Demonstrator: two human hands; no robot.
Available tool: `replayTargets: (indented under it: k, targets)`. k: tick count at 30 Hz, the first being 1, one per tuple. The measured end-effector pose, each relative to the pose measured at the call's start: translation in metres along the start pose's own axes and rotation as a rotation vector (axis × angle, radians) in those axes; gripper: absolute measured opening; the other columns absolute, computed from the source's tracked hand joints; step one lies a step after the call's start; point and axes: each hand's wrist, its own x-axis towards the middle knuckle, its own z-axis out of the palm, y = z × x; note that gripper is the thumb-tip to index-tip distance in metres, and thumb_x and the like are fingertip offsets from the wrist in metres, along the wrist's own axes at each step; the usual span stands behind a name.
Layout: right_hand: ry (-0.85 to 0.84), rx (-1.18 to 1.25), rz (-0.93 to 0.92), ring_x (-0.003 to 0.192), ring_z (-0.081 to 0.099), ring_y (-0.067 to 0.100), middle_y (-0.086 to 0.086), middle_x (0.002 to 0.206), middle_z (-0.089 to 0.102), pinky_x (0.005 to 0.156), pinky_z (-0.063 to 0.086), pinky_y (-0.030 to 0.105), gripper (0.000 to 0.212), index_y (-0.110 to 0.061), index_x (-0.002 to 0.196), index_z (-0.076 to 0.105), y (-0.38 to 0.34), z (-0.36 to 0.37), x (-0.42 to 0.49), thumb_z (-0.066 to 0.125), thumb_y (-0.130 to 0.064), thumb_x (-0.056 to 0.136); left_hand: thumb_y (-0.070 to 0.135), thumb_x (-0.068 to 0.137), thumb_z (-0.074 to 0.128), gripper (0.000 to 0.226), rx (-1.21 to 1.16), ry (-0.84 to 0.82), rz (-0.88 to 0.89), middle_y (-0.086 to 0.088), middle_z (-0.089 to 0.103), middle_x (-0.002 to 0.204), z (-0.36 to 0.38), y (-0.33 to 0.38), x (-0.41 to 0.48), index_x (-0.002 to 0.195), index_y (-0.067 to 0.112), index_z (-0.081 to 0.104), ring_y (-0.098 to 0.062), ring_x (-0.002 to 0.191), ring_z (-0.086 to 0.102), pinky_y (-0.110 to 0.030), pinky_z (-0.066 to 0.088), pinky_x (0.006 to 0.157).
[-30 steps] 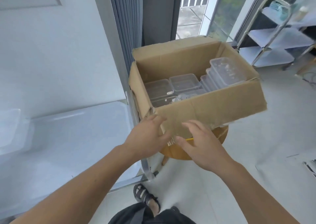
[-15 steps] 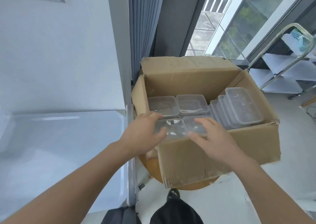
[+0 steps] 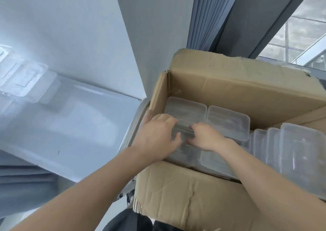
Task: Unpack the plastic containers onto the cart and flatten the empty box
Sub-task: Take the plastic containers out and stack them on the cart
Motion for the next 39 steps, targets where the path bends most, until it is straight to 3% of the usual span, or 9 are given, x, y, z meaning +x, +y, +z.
replayTargets:
  k: [4, 12, 18, 23, 26, 29, 33, 35, 39]
  targets:
    - [-0.055, -0.049, -0.033, 0.115, 0.055, 0.031, 0.013, 0.125, 0.055, 0.092, 0.048, 0.040, 0.052, -0.011, 0.126, 0.055, 0.007, 0.013, 0.021, 0.061, -0.048, 0.090, 0.040, 0.094, 0.052, 0.048, -0.061, -0.057, -0.055, -0.001, 0.059, 0.136, 0.013, 0.008, 0.004, 0.136, 0.015, 0.057, -0.020, 0.126, 0.051, -0.024, 0.029, 0.106]
    - [-0.036, -0.160, -0.055, 0.105, 0.060, 0.030, 0.008, 0.116, 0.062, 0.078, 0.041, 0.038, 0.063, -0.013, 0.121, 0.048, 0.008, 0.025, 0.024, 0.071, -0.057, 0.082, 0.040, 0.097, 0.050, 0.052, -0.018, -0.199, -0.078, 0.002, 0.047, 0.146, 0.031, 0.000, 0.009, 0.145, 0.019, 0.045, -0.017, 0.136, 0.040, -0.028, 0.037, 0.107]
    - [-0.065, 0.093, -0.053, 0.084, 0.054, 0.018, -0.003, 0.092, 0.052, 0.065, 0.042, 0.034, 0.050, -0.021, 0.094, 0.049, 0.015, 0.014, 0.012, 0.080, -0.054, 0.074, 0.040, 0.096, 0.052, 0.056, -0.119, -0.153, -0.099, 0.003, 0.046, 0.148, 0.028, 0.002, 0.010, 0.148, 0.020, 0.042, -0.016, 0.136, 0.041, -0.027, 0.036, 0.108]
    - [0.083, 0.350, 0.030, 0.070, 0.053, 0.016, -0.003, 0.078, 0.056, 0.059, 0.035, 0.034, 0.050, -0.020, 0.079, 0.048, 0.027, -0.002, -0.011, 0.085, -0.052, 0.067, 0.039, 0.095, 0.054, 0.049, -0.145, -0.075, -0.096, 0.006, 0.051, 0.140, 0.020, 0.006, 0.009, 0.141, 0.021, 0.048, -0.014, 0.129, 0.046, -0.023, 0.039, 0.098]
    - [0.194, 0.606, 0.118, 0.071, 0.056, 0.015, 0.001, 0.083, 0.061, 0.061, 0.038, 0.031, 0.057, -0.013, 0.086, 0.053, 0.035, -0.018, -0.032, 0.087, -0.054, 0.065, 0.043, 0.094, 0.056, 0.034, -0.195, 0.011, -0.174, 0.007, 0.057, 0.118, 0.013, 0.010, 0.008, 0.119, 0.020, 0.055, -0.011, 0.100, 0.053, -0.021, 0.035, 0.078]
    - [0.268, 0.810, 0.134, 0.086, 0.066, 0.025, 0.009, 0.098, 0.068, 0.070, 0.047, 0.036, 0.061, -0.010, 0.097, 0.056, 0.039, -0.029, -0.056, 0.087, -0.053, 0.066, 0.047, 0.090, 0.061, 0.033, -0.322, 0.088, -0.260, 0.007, 0.054, 0.105, 0.006, 0.017, 0.008, 0.104, 0.020, 0.051, -0.013, 0.091, 0.055, -0.025, 0.040, 0.076]
    - [0.343, 1.033, 0.081, 0.089, 0.073, 0.020, -0.002, 0.104, 0.071, 0.088, 0.058, 0.046, 0.060, -0.019, 0.109, 0.057, 0.030, -0.038, -0.086, 0.087, -0.047, 0.066, 0.049, 0.084, 0.069, 0.047, -0.579, 0.175, -0.355, 0.005, 0.056, 0.110, 0.003, 0.029, 0.010, 0.112, 0.019, 0.046, -0.012, 0.098, 0.059, -0.031, 0.049, 0.088]
    - [0.373, 1.194, 0.042, 0.086, 0.075, 0.019, -0.004, 0.101, 0.074, 0.087, 0.058, 0.051, 0.068, -0.019, 0.116, 0.057, 0.023, -0.042, -0.097, 0.082, -0.049, 0.061, 0.049, 0.084, 0.071, 0.055, -0.701, 0.191, -0.392, 0.002, 0.059, 0.109, 0.002, 0.033, 0.013, 0.118, 0.017, 0.043, -0.014, 0.096, 0.061, -0.034, 0.052, 0.087]
    - [0.407, 1.256, -0.056, 0.096, 0.073, 0.016, -0.011, 0.108, 0.074, 0.087, 0.058, 0.043, 0.063, -0.027, 0.122, 0.056, 0.007, -0.042, -0.105, 0.076, -0.053, 0.068, 0.062, 0.078, 0.059, 0.066, -1.084, 0.090, -0.420, -0.006, 0.066, 0.112, -0.006, 0.040, 0.014, 0.124, 0.016, 0.049, -0.023, 0.098, 0.070, -0.054, 0.059, 0.082]
